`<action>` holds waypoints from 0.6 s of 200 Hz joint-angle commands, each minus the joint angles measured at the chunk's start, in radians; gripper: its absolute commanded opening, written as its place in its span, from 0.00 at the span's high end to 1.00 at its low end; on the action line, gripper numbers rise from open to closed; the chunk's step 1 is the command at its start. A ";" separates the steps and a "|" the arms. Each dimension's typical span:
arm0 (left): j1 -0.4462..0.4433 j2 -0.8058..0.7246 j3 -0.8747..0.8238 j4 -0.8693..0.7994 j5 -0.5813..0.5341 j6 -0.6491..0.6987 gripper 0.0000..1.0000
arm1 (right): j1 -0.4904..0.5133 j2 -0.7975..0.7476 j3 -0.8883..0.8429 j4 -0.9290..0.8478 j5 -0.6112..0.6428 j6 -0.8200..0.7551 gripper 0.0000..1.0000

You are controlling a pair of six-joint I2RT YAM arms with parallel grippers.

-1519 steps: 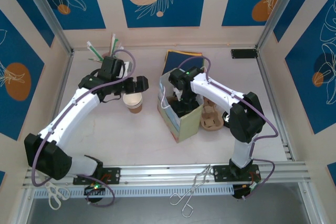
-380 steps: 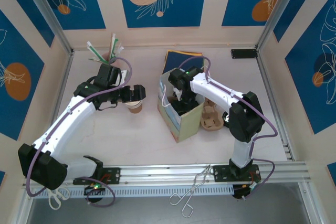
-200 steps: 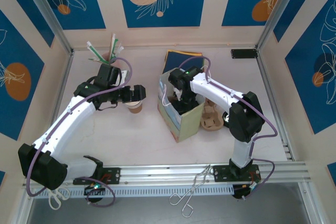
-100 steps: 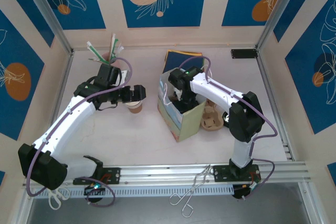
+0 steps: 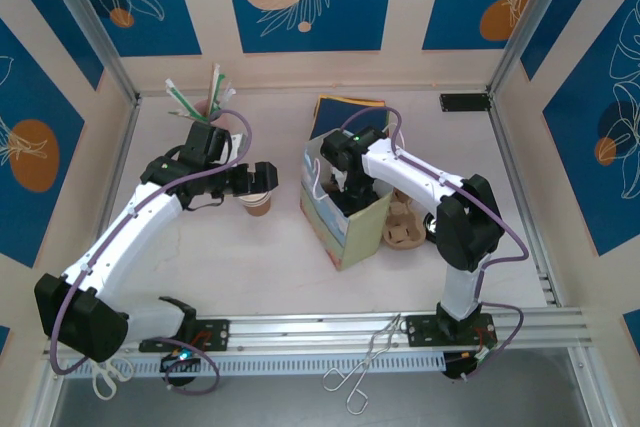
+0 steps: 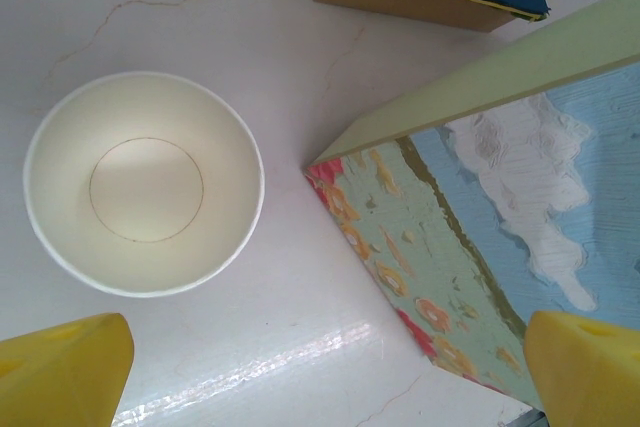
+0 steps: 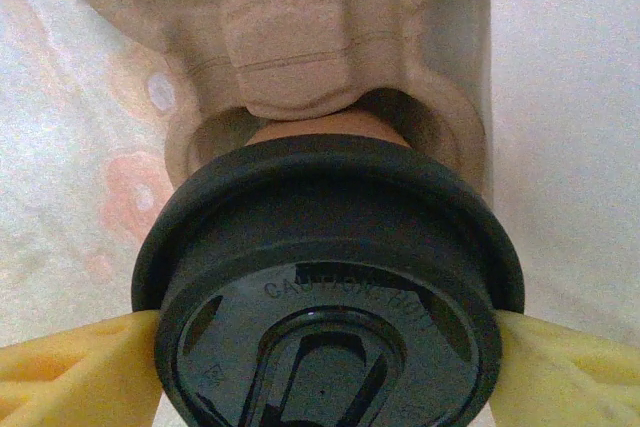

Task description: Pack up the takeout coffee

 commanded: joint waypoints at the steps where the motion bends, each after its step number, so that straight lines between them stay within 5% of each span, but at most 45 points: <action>1: 0.014 -0.010 0.000 -0.003 0.016 0.011 0.00 | 0.005 0.016 0.016 -0.018 0.019 0.017 0.19; 120: 0.014 -0.011 -0.004 -0.002 0.015 0.011 0.00 | 0.008 0.014 0.032 -0.029 0.020 0.022 0.17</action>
